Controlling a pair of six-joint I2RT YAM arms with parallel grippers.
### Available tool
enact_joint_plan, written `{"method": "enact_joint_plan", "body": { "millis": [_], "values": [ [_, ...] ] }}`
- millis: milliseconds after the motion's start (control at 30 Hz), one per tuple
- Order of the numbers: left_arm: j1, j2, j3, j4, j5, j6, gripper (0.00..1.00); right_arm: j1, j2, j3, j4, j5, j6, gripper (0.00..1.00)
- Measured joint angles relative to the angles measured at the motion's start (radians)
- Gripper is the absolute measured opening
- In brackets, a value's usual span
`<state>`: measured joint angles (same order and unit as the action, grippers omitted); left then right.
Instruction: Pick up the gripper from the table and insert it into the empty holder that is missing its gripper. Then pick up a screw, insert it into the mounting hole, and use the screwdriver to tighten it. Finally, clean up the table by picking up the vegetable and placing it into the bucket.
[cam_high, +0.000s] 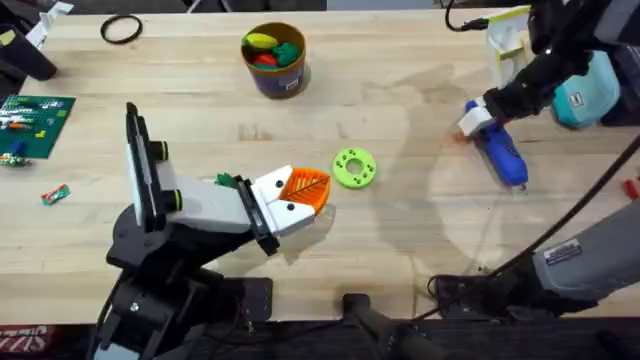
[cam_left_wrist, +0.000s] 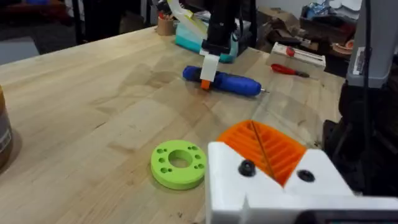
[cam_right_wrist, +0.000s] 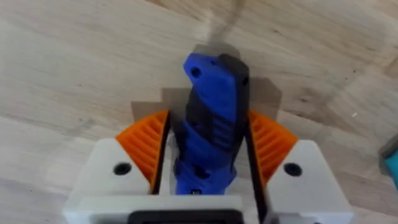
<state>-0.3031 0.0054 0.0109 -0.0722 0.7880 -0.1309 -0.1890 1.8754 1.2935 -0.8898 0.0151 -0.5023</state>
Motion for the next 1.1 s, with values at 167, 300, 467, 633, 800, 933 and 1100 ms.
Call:
{"method": "enact_joint_plan", "body": {
  "millis": [167, 300, 467, 633, 800, 933, 1100],
  "values": [
    [0.0, 0.0, 0.0, 0.0, 0.0, 0.01, 0.016, -0.002, 0.001, 0.0, 0.001, 0.014, -0.003, 0.469],
    [0.0, 0.0, 0.0, 0.0, 0.0, 0.015, 0.016, -0.002, 0.001, 0.001, 0.002, 0.015, -0.006, 0.238],
    [0.0, 0.0, 0.0, 0.0, 0.0, 0.019, 0.016, -0.002, 0.007, 0.002, -0.005, 0.015, 0.001, 0.028],
    [0.0, 0.0, 0.0, 0.0, 0.0, 0.019, 0.016, -0.002, 0.011, 0.03, -0.082, 0.014, 0.001, 0.028],
    [0.0, 0.0, 0.0, 0.0, 0.0, 0.019, 0.016, -0.002, 0.014, 0.147, -0.198, 0.014, 0.001, 0.028],
    [0.0, 0.0, 0.0, 0.0, 0.0, 0.019, 0.016, -0.002, 0.014, 0.25, -0.261, 0.012, 0.002, 0.028],
    [0.0, 0.0, 0.0, 0.0, 0.0, 0.019, 0.016, -0.002, 0.014, 0.304, -0.272, 0.007, 0.017, 0.028]
  ]
}}
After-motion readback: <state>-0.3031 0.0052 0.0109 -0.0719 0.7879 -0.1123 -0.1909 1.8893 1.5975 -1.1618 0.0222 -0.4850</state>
